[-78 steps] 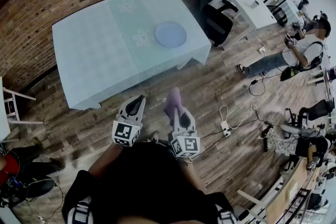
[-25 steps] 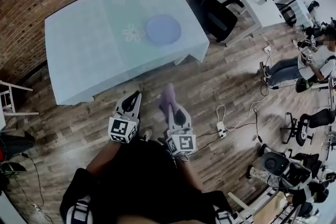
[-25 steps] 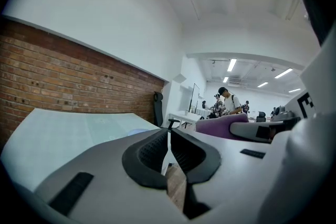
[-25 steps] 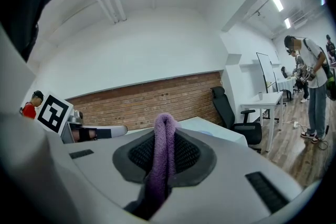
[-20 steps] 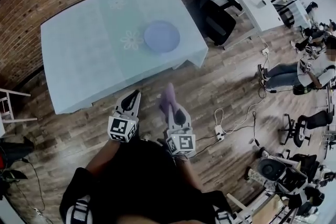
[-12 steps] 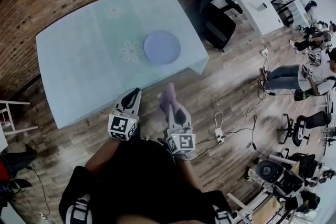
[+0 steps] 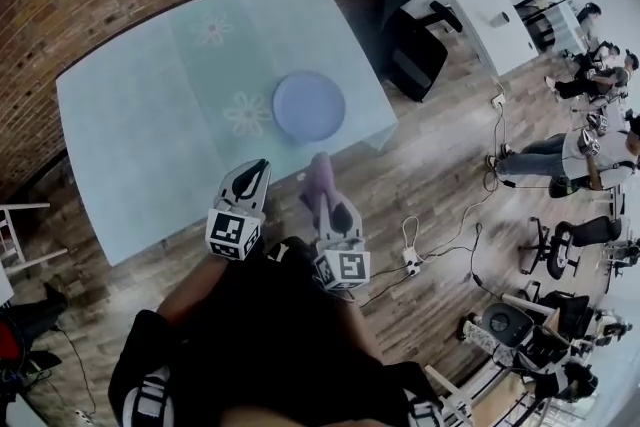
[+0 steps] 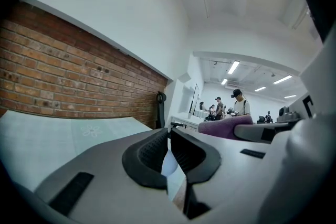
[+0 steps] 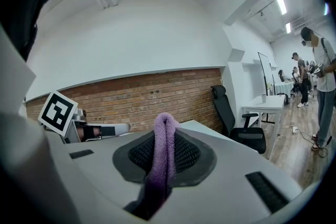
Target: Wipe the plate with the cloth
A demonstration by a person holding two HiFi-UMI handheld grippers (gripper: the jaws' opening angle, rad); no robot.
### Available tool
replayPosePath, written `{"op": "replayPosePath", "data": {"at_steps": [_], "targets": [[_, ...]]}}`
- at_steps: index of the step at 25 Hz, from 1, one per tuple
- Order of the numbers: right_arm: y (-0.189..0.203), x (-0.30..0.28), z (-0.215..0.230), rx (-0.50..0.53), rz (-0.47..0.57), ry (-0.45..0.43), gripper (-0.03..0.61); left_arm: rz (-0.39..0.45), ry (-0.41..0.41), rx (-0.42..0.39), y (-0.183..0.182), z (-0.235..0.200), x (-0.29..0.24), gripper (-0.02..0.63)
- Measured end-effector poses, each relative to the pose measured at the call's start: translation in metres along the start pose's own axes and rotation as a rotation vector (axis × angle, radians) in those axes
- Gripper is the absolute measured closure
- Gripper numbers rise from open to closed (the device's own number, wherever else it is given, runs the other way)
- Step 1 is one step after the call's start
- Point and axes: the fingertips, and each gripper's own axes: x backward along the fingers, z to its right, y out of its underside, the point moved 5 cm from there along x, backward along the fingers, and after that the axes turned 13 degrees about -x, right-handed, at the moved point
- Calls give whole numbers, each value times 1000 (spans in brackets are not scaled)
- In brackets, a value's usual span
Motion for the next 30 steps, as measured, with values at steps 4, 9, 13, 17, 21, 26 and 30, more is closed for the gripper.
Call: {"op": "replayPosePath", "data": {"at_steps": [4, 9, 13, 17, 21, 26, 30], "targets": [[-8, -20, 7, 6, -15, -23, 512, -17, -13, 17, 1, -7, -15, 568], [-13, -54, 34, 4, -52, -83, 512, -39, -63, 30, 4, -12, -47, 568], [-15, -80, 58, 2, -95, -167, 512, -61, -135, 42, 8, -10, -74, 568], [-25, -116, 85, 7, -147, -256, 512, -80, -195, 78, 9, -11, -107, 568], [-30, -154, 108, 45, -190, -347, 512, -99, -250, 110, 19, -17, -135, 568], [-25, -187, 128, 76, -243, -421, 512, -248, -292, 149, 55, -19, -161, 566], [-15, -205, 125, 101, -285, -439, 512, -342, -295, 238, 93, -31, -172, 566]]}}
